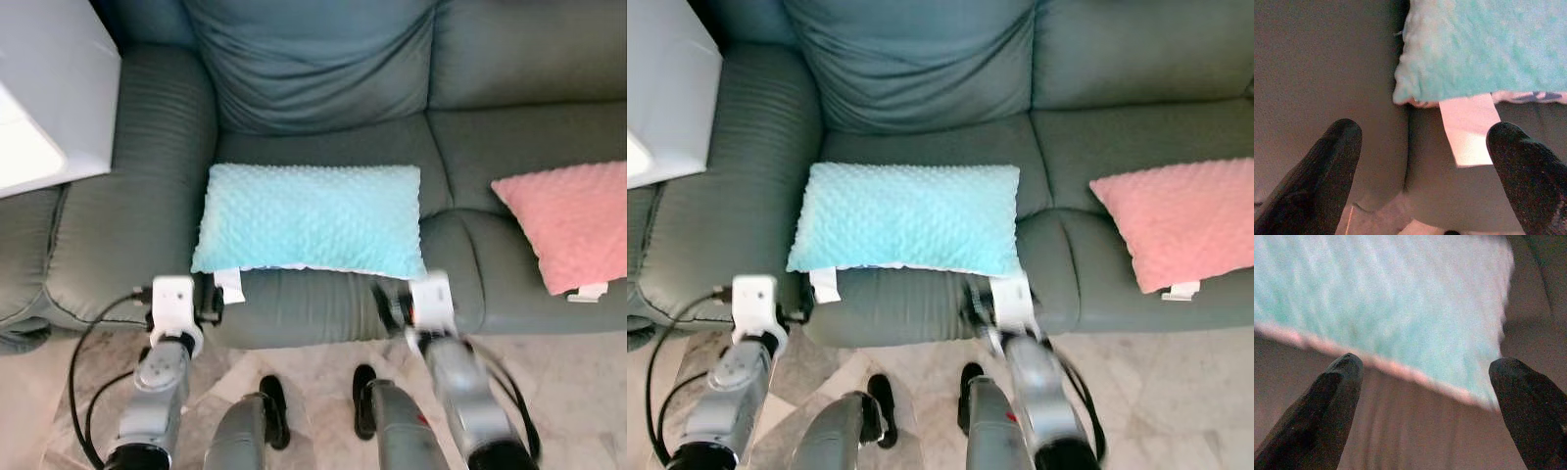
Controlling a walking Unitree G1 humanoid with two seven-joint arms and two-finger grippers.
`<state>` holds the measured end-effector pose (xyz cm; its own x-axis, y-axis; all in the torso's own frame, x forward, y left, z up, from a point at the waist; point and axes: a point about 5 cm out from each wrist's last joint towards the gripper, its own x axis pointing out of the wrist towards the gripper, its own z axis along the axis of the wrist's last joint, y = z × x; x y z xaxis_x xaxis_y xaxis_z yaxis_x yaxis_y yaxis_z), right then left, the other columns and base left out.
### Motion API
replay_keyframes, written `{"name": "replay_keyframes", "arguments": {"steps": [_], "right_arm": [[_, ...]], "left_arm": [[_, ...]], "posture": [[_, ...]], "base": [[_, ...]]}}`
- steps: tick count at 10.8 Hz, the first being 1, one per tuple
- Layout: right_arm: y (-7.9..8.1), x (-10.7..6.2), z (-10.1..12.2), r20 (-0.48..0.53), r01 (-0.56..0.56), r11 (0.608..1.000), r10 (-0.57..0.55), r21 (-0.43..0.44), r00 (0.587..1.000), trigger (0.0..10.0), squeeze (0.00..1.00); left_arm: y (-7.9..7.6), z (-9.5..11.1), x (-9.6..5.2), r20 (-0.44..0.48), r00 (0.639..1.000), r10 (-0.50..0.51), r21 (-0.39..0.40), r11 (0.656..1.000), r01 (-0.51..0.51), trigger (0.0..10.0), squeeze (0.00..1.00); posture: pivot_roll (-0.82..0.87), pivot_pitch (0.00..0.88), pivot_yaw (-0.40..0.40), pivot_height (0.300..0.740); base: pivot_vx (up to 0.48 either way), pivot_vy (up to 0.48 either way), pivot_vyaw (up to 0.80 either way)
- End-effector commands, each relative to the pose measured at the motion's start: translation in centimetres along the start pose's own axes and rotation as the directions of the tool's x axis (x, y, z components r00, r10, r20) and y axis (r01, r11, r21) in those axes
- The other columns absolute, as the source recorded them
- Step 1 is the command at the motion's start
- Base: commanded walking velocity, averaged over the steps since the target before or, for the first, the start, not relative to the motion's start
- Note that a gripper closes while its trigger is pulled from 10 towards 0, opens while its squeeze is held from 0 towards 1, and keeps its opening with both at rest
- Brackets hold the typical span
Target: Move the pillow to the sofa
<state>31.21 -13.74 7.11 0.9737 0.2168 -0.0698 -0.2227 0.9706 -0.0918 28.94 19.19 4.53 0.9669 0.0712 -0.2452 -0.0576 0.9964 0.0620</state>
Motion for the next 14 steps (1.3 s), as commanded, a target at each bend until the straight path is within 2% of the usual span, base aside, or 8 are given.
{"name": "replay_keyframes", "arguments": {"steps": [1,3,5,7,9,12,14], "right_arm": [[-0.2,0.2,0.4,0.031,-0.007,0.999,0.005,0.040,0.999,10.0,0.00],[-2.3,2.2,1.8,0.028,0.022,0.998,-0.023,0.052,0.999,10.0,0.00],[-3.5,2.6,1.3,-0.017,0.026,0.998,-0.025,0.049,1.000,10.0,0.00],[-4.9,2.6,0.5,-0.076,0.056,0.997,-0.052,0.048,0.996,10.0,0.00],[-5.7,2.2,-0.1,-0.106,0.077,0.996,-0.071,0.046,0.992,10.0,0.00],[-6.5,2.0,-0.6,-0.143,0.091,0.988,-0.072,0.128,0.987,10.0,0.00],[-6.7,2.0,-0.9,-0.182,0.111,0.988,-0.091,0.103,0.979,10.0,0.00]], "left_arm": [[0.6,-1.1,-0.4,-0.030,0.999,0.013,0.020,1.000,-0.012,10.0,0.00],[1.3,-0.6,-1.1,0.007,1.000,0.007,0.018,1.000,-0.007,10.0,0.00],[3.0,-0.9,-3.0,0.015,0.999,0.037,0.024,0.999,-0.037,10.0,0.00],[3.9,-0.8,-4.6,0.012,0.998,0.054,0.033,0.998,-0.055,10.0,0.00],[4.3,-0.4,-6.1,0.013,0.999,0.050,0.039,0.998,-0.050,10.0,0.00],[4.4,-0.7,-8.1,-0.027,0.999,0.045,0.044,0.998,-0.044,10.0,0.00],[4.0,-0.4,-8.7,-0.044,0.999,0.014,0.019,1.000,-0.014,10.0,0.00]], "posture": [[-0.12,0.267,0.077,0.740],[-0.09,0.306,0.076,0.740],[-0.03,0.365,0.081,0.740],[0.01,0.405,0.098,0.740],[0.04,0.438,0.113,0.740],[0.08,0.484,0.121,0.740],[0.09,0.504,0.131,0.740]], "base": [[0.000,0.000,0.00],[0.000,0.000,0.00],[0.000,0.000,0.00],[0.000,0.000,0.00],[0.000,0.000,0.00],[0.000,0.000,0.00],[0.000,0.000,0.00]]}}
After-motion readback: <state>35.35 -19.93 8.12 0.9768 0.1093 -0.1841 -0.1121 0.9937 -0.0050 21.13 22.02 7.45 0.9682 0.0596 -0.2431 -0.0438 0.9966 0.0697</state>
